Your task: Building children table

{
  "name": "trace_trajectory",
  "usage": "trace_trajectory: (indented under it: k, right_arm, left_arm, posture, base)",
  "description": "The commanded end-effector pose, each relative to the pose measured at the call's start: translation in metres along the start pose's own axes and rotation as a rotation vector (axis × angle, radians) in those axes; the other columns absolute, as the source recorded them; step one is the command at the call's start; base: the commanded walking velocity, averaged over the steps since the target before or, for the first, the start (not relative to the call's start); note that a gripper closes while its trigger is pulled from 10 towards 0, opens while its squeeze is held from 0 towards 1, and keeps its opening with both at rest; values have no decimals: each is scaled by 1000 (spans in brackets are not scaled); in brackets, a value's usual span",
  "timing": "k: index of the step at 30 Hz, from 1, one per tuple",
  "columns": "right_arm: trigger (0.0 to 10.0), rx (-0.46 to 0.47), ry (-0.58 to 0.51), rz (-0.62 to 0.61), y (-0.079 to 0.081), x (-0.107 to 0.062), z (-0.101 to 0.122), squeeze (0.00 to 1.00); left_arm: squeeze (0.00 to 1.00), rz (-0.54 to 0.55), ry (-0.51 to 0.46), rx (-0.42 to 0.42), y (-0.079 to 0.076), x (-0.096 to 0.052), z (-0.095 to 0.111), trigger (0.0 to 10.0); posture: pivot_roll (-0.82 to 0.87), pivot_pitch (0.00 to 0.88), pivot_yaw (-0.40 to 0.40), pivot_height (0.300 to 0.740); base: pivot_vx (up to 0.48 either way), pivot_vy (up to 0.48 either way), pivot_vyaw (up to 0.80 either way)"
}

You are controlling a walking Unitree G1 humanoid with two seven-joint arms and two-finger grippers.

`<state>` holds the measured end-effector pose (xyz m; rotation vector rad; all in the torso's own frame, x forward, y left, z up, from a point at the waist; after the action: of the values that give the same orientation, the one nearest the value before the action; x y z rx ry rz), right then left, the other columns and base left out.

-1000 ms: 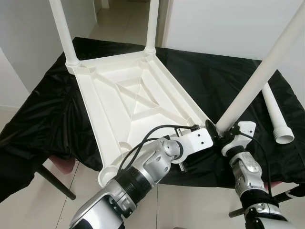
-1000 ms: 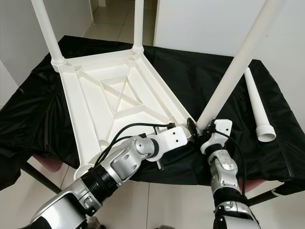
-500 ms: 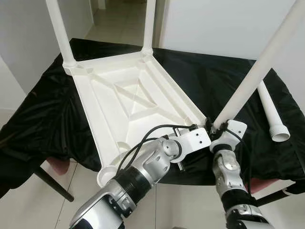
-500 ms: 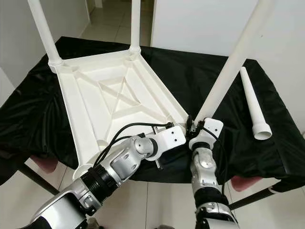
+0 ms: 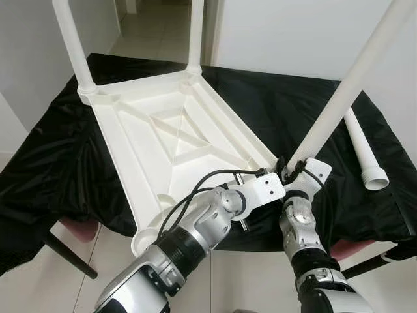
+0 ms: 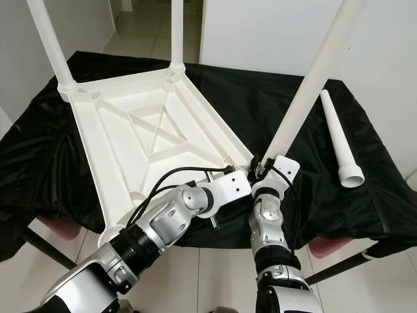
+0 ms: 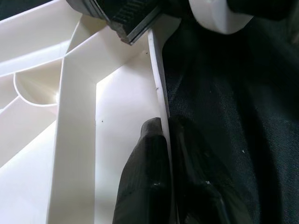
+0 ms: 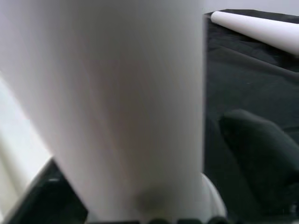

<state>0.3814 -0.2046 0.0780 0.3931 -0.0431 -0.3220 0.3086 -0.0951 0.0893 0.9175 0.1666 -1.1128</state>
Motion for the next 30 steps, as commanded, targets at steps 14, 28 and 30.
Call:
trace_trajectory:
  k: [14,28,30]
  right_arm:
    - [10000,11,187,104,-6,-20,-44,1000]
    - [10000,-142,273,679,0,-37,-21,0]
    - [10000,-156,288,698,-3,-38,-21,0]
  left_arm:
    - [0,-36,-22,38,-8,3,10,10000]
    - [0,-35,-27,36,-5,2,12,10000]
    - [0,-34,-26,35,-5,2,12,10000]
  posture:
    - [2,10,-27,740]
    - [-5,22,-13,740]
    - [-5,22,-13,740]
  base:
    - [0,0,0]
    - [0,0,0]
    - [0,0,0]
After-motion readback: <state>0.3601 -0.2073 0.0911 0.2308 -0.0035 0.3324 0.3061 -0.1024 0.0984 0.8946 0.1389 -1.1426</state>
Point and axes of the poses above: a point about 5 cm out from each wrist's last joint towards the gripper, its own x axis pointing out of the wrist towards the gripper, its own z axis along the axis of the wrist's last joint, y = z × x, the point moved 6 cm from there along x, pointing out of the wrist towards the gripper, and after that the axes turned 15 degrees about x, right-handed, at the moved point
